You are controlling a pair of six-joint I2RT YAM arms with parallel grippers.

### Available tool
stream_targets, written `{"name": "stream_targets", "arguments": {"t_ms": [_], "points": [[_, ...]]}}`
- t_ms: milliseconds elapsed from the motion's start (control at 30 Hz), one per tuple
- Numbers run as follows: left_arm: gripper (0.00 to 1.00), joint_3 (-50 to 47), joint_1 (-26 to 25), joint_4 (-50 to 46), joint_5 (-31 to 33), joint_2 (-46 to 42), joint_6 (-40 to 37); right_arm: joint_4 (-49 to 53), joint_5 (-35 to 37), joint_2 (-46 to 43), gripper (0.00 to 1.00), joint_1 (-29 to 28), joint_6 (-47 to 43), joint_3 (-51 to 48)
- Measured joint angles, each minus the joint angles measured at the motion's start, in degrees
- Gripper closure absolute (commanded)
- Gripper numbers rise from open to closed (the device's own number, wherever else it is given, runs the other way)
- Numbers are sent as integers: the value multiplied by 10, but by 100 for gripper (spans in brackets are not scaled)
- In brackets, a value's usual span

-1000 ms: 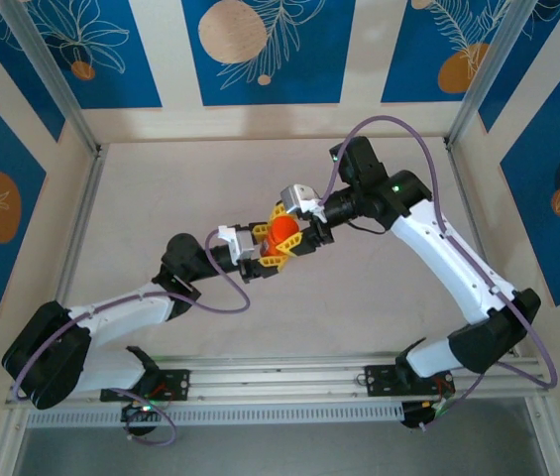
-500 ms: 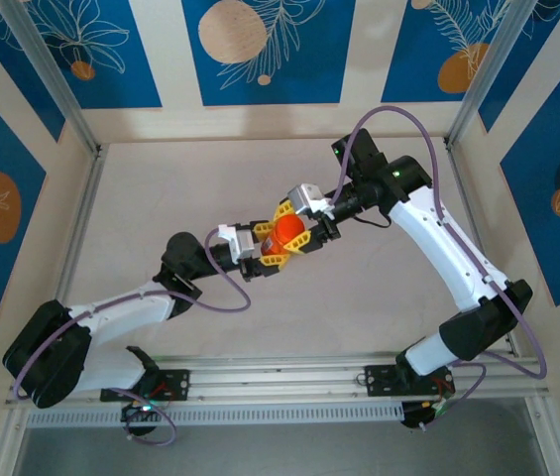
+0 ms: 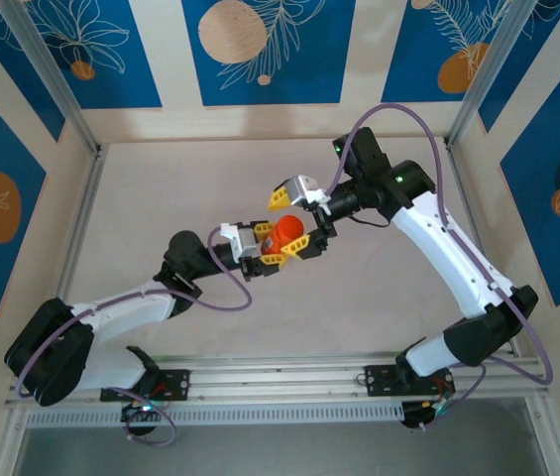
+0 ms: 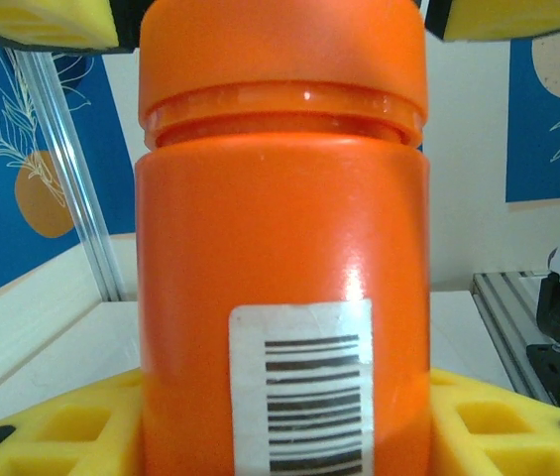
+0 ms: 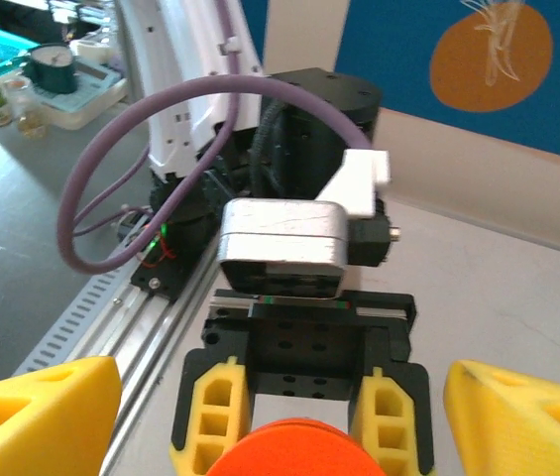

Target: Sort the pills into containers

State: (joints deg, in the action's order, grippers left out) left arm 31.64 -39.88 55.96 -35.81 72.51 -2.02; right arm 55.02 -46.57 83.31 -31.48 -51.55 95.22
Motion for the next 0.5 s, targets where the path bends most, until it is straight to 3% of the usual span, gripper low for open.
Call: {"name": "stream_targets", "arguments": {"t_ms": [267, 500], "points": [[100, -2, 0, -6, 37, 0, -1, -146, 159, -57, 20, -16, 270, -30], [100, -14, 0, -7, 104, 0, 0, -226, 447, -110, 21, -126, 545, -104]]}}
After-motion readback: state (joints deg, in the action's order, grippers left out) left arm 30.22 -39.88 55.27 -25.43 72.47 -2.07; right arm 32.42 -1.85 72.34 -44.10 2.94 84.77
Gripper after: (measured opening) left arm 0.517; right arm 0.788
